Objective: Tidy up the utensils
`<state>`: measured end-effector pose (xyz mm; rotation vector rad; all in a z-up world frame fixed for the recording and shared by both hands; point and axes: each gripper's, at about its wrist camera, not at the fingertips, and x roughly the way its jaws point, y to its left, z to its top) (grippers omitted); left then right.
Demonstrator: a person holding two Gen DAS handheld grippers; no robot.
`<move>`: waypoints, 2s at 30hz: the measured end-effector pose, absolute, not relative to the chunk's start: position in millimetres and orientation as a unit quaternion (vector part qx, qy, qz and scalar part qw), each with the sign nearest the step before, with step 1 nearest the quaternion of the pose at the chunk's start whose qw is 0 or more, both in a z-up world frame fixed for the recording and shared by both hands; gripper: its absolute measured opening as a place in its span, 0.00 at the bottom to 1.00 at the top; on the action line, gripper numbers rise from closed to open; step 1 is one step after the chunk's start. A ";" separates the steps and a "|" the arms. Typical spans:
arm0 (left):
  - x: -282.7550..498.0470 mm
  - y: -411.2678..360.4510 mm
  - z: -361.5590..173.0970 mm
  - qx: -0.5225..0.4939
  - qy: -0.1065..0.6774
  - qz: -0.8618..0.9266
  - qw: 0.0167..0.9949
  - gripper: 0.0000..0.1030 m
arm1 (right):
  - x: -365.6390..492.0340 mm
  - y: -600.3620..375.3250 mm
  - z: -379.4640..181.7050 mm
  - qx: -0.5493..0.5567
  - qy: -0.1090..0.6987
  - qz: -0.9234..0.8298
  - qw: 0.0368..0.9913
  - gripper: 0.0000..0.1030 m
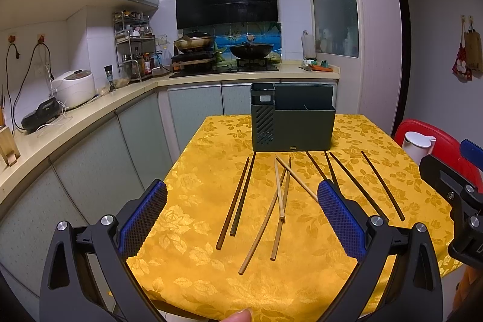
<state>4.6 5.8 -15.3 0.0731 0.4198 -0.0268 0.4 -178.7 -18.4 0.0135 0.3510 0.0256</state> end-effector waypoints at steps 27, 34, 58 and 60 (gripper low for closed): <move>6.3 4.2 -16.3 0.036 0.212 -0.013 0.976 0.93 | 1.2 -177.7 -18.7 0.006 0.177 0.013 0.984 0.94; 7.0 4.0 -15.0 0.037 0.212 -0.013 0.976 0.93 | 1.3 -177.8 -18.1 0.006 0.178 0.013 0.984 0.94; 9.5 2.3 -21.3 0.034 0.227 -0.017 0.973 0.93 | 3.4 -177.8 -22.2 0.005 0.181 0.014 0.983 0.94; 10.5 2.8 -21.3 0.033 0.229 -0.018 0.973 0.93 | 3.6 -178.3 -23.2 0.005 0.182 0.013 0.983 0.94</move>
